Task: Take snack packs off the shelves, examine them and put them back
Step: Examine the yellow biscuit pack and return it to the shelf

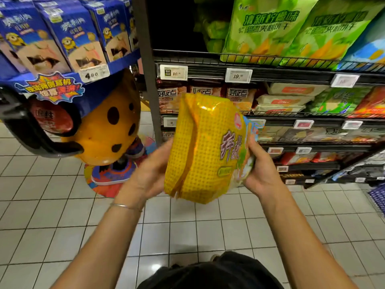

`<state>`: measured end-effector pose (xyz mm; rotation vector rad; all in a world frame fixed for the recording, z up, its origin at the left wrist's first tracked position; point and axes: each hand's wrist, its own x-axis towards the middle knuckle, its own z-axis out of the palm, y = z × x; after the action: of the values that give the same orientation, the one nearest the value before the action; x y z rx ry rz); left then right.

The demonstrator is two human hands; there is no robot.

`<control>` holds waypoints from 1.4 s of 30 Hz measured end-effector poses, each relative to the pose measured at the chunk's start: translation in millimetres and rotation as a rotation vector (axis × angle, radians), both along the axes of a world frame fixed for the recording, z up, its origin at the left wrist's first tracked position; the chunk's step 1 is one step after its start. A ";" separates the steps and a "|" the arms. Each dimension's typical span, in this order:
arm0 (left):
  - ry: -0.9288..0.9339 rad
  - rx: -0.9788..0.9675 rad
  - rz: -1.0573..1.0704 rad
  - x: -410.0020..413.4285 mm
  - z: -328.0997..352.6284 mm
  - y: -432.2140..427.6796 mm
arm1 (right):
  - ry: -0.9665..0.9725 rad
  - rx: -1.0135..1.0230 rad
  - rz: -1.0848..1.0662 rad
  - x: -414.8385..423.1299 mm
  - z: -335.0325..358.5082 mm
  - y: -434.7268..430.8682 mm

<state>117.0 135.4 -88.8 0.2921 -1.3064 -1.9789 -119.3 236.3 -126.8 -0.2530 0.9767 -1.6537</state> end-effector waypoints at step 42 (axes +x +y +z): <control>-0.805 0.466 0.158 -159.3 -26.8 53.8 | 0.266 -0.062 0.611 -102.2 -8.6 11.5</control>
<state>-42.4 189.2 -115.6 1.4866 -1.1809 -2.0767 -221.5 247.8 -135.4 -0.7506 0.9238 -1.1038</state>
